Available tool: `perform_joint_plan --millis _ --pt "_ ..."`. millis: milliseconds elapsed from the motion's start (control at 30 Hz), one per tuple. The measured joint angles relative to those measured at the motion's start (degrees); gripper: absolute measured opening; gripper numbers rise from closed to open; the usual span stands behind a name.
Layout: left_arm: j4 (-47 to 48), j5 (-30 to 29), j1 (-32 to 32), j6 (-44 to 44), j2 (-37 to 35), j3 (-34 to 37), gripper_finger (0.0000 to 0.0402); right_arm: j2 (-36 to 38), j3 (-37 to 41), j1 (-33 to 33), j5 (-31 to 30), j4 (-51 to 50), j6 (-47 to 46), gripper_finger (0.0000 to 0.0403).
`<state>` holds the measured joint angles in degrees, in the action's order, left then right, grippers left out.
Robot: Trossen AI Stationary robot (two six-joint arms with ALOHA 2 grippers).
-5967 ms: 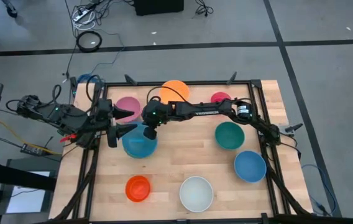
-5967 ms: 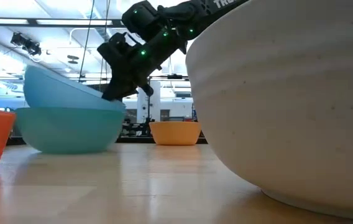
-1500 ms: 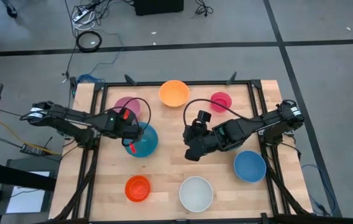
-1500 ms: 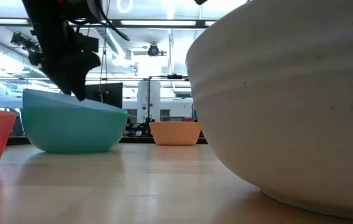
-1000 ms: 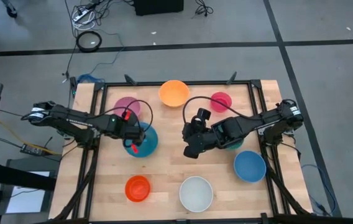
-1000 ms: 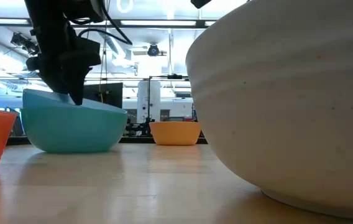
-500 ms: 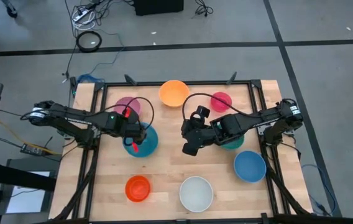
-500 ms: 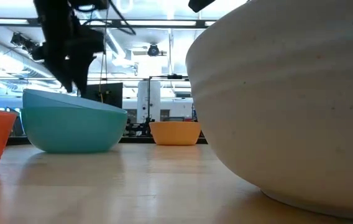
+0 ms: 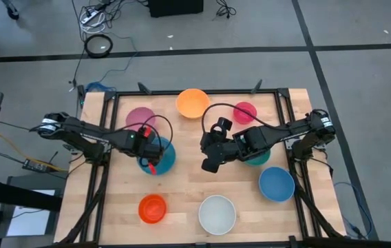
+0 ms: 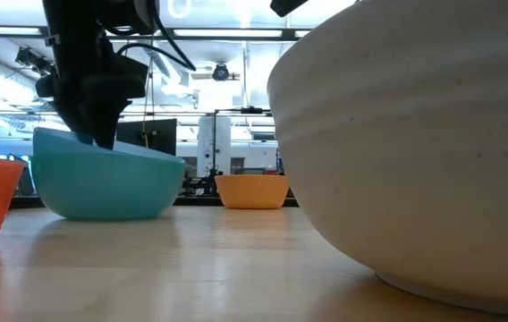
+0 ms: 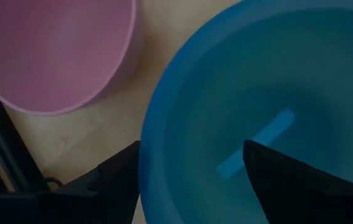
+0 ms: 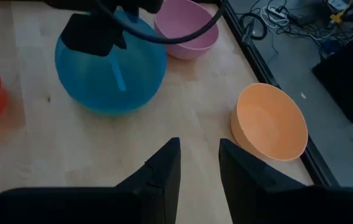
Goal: Nest bowls inside each other
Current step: Stack the light blue bowl on top of the light green bowl
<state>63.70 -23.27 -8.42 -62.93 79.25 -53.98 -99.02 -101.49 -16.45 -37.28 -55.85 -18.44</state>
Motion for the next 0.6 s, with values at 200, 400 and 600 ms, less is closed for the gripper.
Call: perform_joint_plan --millis 200,400,600 --pt "-5.4 -0.36 -2.4 -2.19 0.0 0.0 0.0279 0.0 0.0 0.0 0.07 0.06 -0.04 0.0098" --pt "-12.28 -0.5 -2.61 -1.98 0.0 0.0 0.0279 0.0 0.0 0.0 0.74 0.06 -0.09 0.0098" --pt "-10.44 -0.25 -2.6 -2.07 0.0 -0.06 0.0279 -0.02 0.0 -0.02 1.07 0.04 -0.5 0.0098"
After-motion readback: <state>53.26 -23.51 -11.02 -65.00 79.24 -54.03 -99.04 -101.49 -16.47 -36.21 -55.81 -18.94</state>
